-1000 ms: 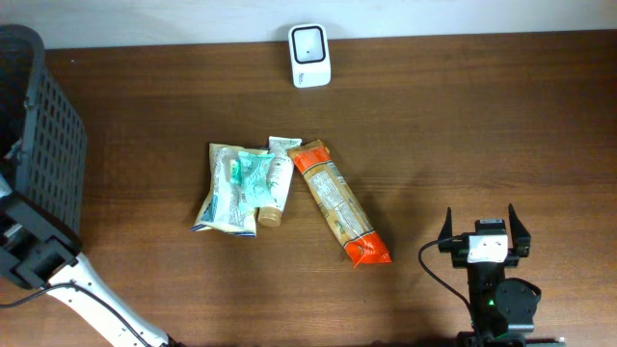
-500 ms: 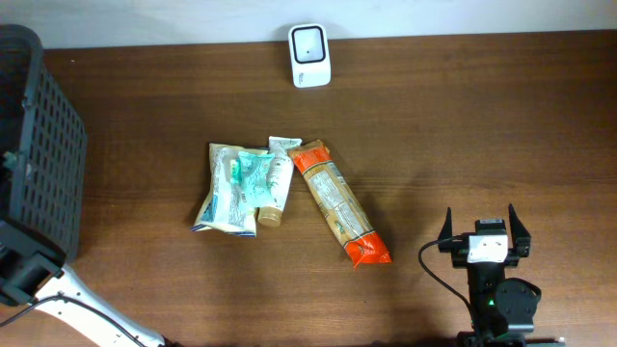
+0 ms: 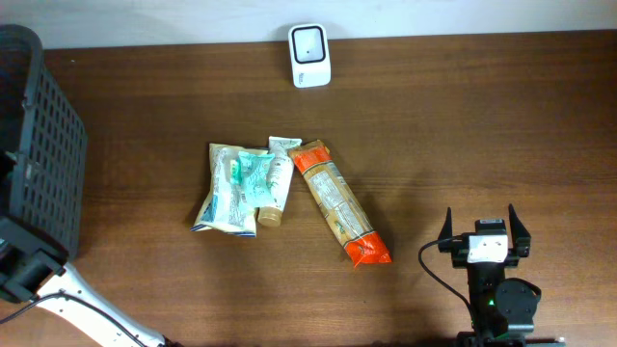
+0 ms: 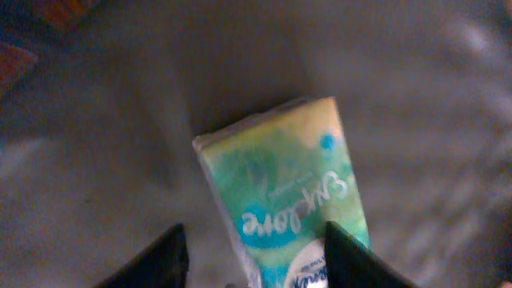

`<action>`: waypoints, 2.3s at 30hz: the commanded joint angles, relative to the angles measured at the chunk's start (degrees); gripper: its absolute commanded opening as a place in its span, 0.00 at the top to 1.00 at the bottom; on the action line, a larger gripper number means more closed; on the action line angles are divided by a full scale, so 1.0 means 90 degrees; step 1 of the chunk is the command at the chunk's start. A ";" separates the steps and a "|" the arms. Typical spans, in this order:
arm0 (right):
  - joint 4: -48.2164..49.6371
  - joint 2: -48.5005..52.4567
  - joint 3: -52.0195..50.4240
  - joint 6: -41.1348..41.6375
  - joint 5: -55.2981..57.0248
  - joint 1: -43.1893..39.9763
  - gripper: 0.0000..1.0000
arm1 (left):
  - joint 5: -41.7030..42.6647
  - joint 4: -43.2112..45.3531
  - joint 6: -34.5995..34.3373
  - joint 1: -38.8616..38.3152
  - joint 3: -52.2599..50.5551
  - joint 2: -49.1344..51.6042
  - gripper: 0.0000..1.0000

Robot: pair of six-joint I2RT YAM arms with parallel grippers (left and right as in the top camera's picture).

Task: Scan the item barcode
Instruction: 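Close the left gripper on the green Kleenex pack and lift it, then carry the Kleenex pack with the left gripper to the scanner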

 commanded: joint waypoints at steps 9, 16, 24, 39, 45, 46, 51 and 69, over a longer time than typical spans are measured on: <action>-0.0010 -0.0024 -0.0051 -0.0019 0.0102 -0.0019 0.01 | 0.0967 -0.0345 0.0134 0.0034 0.0843 0.0005 1.00; -0.0010 -0.0024 -0.0051 -0.0019 0.0102 -0.0019 0.01 | 0.0889 -0.1217 0.0131 0.0129 0.3354 -0.2118 1.00; -0.0010 -0.0024 -0.0051 -0.0019 0.0102 -0.0019 0.01 | 0.1073 -0.3322 0.0833 -0.1872 0.3082 -0.3155 1.00; -0.0010 -0.0024 -0.0051 -0.0019 0.0102 -0.0019 0.01 | 0.1078 -0.0891 0.1455 -0.7125 -0.2669 -0.3118 1.00; -0.0010 -0.0024 -0.0051 -0.0019 0.0102 -0.0019 0.01 | 0.1673 -0.0136 0.1457 -0.7502 -0.2671 -0.3118 1.00; -0.0010 -0.0024 -0.0051 -0.0019 0.0102 -0.0019 0.01 | 0.1851 0.0000 0.1457 -0.7502 -0.2671 -0.3118 1.00; -0.0010 -0.0024 -0.0051 -0.0019 0.0102 -0.0019 0.01 | 0.4265 0.0765 0.1455 -0.7480 -0.2674 -0.3118 1.00; -0.0010 -0.0024 -0.0051 -0.0019 0.0102 -0.0019 0.01 | 0.8616 0.1328 0.0391 -0.5632 -0.2674 -0.3118 1.00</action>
